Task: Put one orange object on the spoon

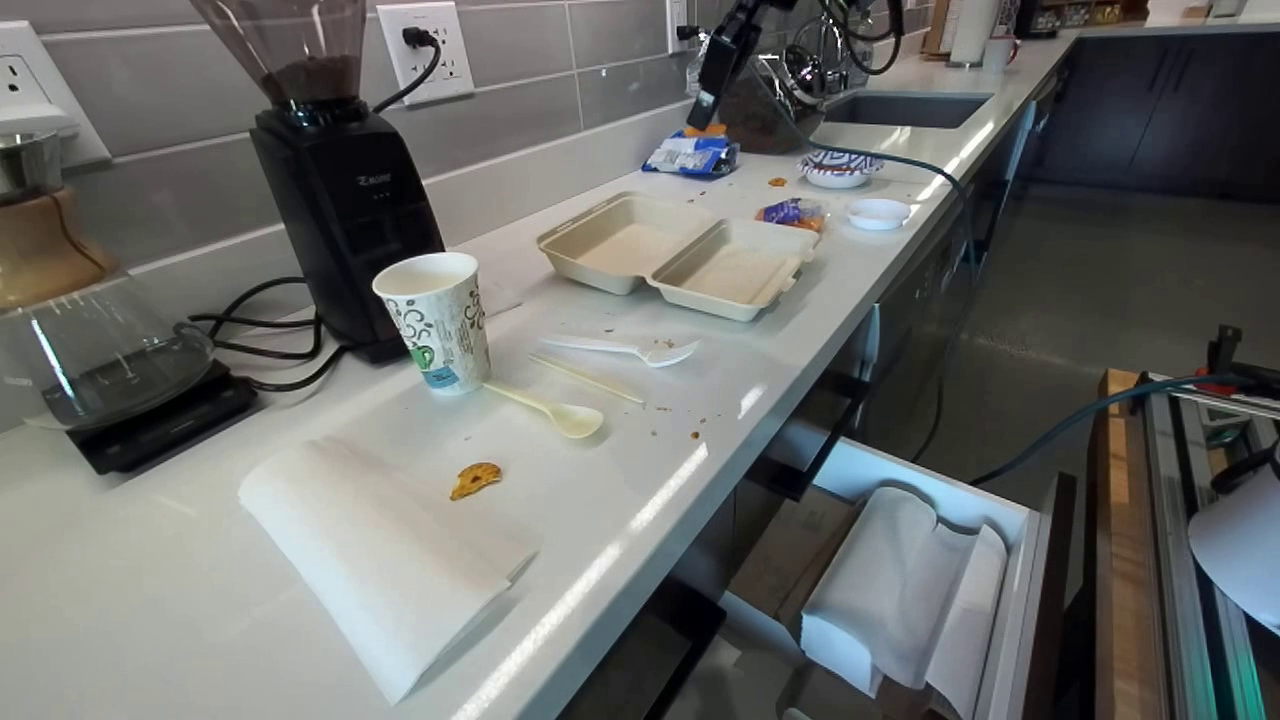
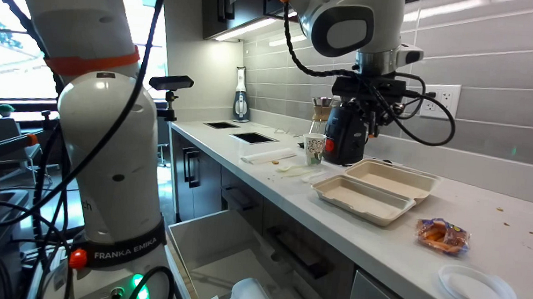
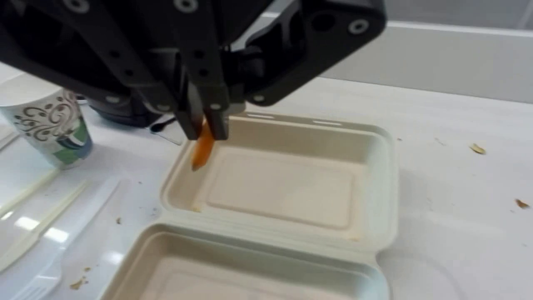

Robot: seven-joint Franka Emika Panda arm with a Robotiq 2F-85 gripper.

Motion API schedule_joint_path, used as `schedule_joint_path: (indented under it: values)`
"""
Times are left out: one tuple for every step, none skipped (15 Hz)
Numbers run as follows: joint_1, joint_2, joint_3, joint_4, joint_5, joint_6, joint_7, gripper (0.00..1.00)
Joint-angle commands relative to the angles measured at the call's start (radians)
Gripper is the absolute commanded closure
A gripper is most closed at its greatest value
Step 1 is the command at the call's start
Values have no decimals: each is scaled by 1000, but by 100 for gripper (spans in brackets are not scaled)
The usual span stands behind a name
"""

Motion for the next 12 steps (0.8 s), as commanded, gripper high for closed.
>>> schedule_joint_path:
  values:
    - [38, -9, -9, 0, 0, -3, -3, 91]
    - [51, -15, -5, 0, 3, -3, -7, 91]
    - [56, -17, -5, 0, 4, -3, -11, 91]
    - [55, -17, -6, 0, 6, -3, -18, 91]
    - [54, -17, -8, 0, 6, -4, -23, 91]
    - [53, -17, -10, 0, 7, -4, -25, 91]
    - [53, -17, -11, 0, 7, -4, -27, 98]
    - [64, -21, -5, -3, 11, -11, -37, 98]
    - [81, -30, -3, -8, 31, -21, -67, 98]
    - [91, -36, 5, -13, 25, -25, -76, 98]
    - [111, -40, 6, -14, 48, -29, -103, 98]
    - [128, -48, 13, -18, 52, -35, -121, 98]
